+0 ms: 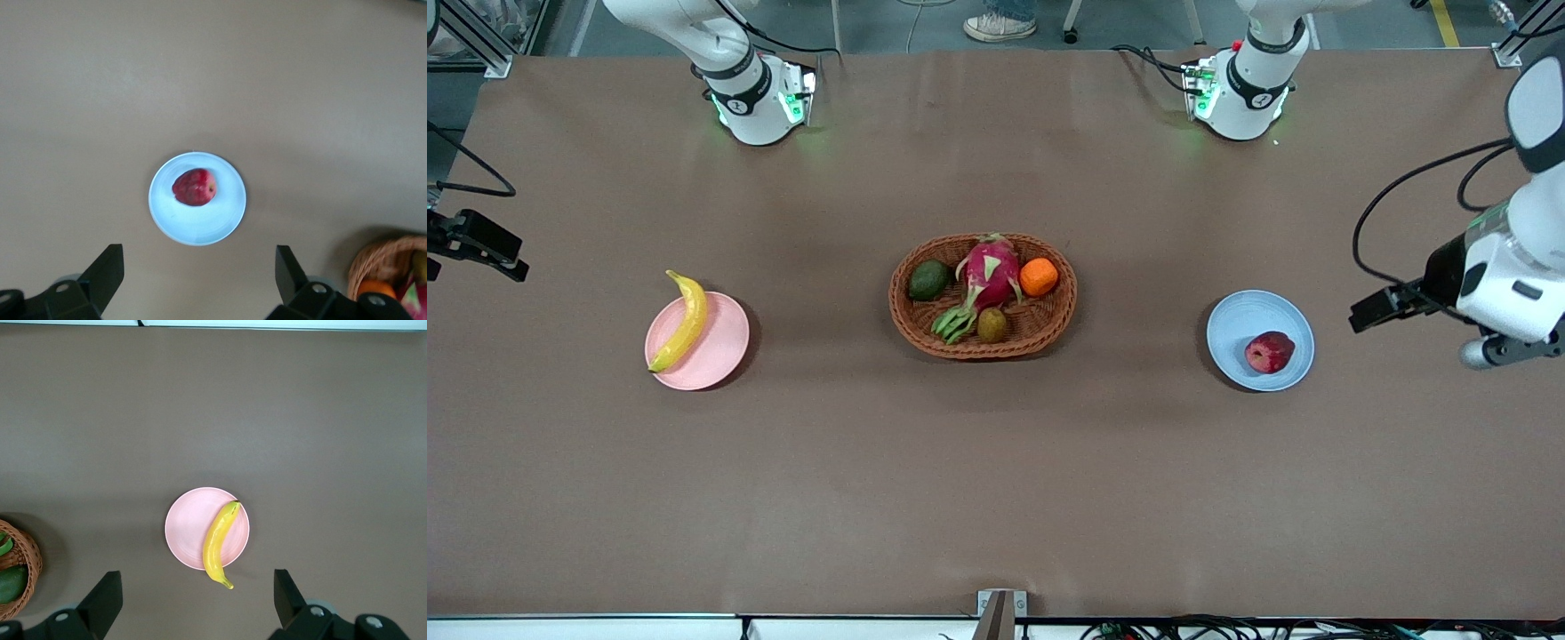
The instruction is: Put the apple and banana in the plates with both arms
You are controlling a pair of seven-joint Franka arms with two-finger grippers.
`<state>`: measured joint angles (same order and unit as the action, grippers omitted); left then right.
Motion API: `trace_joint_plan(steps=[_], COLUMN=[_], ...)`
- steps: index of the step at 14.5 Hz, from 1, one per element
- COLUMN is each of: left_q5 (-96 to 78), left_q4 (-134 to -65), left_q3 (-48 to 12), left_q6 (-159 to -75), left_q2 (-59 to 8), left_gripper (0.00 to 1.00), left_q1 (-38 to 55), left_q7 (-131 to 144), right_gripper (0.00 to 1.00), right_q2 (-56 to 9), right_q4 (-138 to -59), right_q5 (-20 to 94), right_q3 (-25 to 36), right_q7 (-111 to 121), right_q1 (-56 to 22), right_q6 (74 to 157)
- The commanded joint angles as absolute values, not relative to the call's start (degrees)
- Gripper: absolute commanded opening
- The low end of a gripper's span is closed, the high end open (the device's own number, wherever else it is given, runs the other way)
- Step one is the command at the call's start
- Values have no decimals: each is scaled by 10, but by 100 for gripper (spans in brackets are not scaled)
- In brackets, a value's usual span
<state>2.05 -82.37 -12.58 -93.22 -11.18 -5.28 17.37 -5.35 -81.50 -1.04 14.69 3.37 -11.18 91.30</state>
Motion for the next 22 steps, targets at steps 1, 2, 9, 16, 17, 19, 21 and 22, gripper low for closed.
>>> trace_joint_plan(steps=[1, 2, 9, 16, 17, 19, 21, 22], left_q5=[29, 28, -3, -14, -14, -14, -10, -8], left_q4=[-847, -861, -947, -947, -947, -944, -940, -941], left_q3=[-120, -113, -98, -99, -99, -99, -99, -99], left_q6=[-912, -911, -910, -894, -894, -891, -890, -890], left_q2=[-67, -49, 39, 49, 49, 49, 45, 44], left_gripper=[100, 100, 100, 100, 100, 100, 100, 100], left_q1=[-52, -49, -42, -45, -46, -46, -46, -45], left_q7=[99, 94, 91, 86, 86, 86, 85, 86], right_gripper=[100, 100, 100, 100, 100, 100, 100, 100], right_q2=[-62, -62, -51, 40, 47, 52, 52, 52], right_q4=[-800, -800, -809, -946, -949, -950, -950, -950], right_q5=[10, 22, 18, 17, 17, 15, 14, 13], right_q3=[143, 139, 40, 40, 40, 40, 40, 40], right_q7=[34, 33, 33, 31, 28, 29, 32, 33], right_q1=[-101, -88, 8, 7, 7, 6, 7, 7], right_q6=[909, 906, 903, 962, 957, 955, 955, 950])
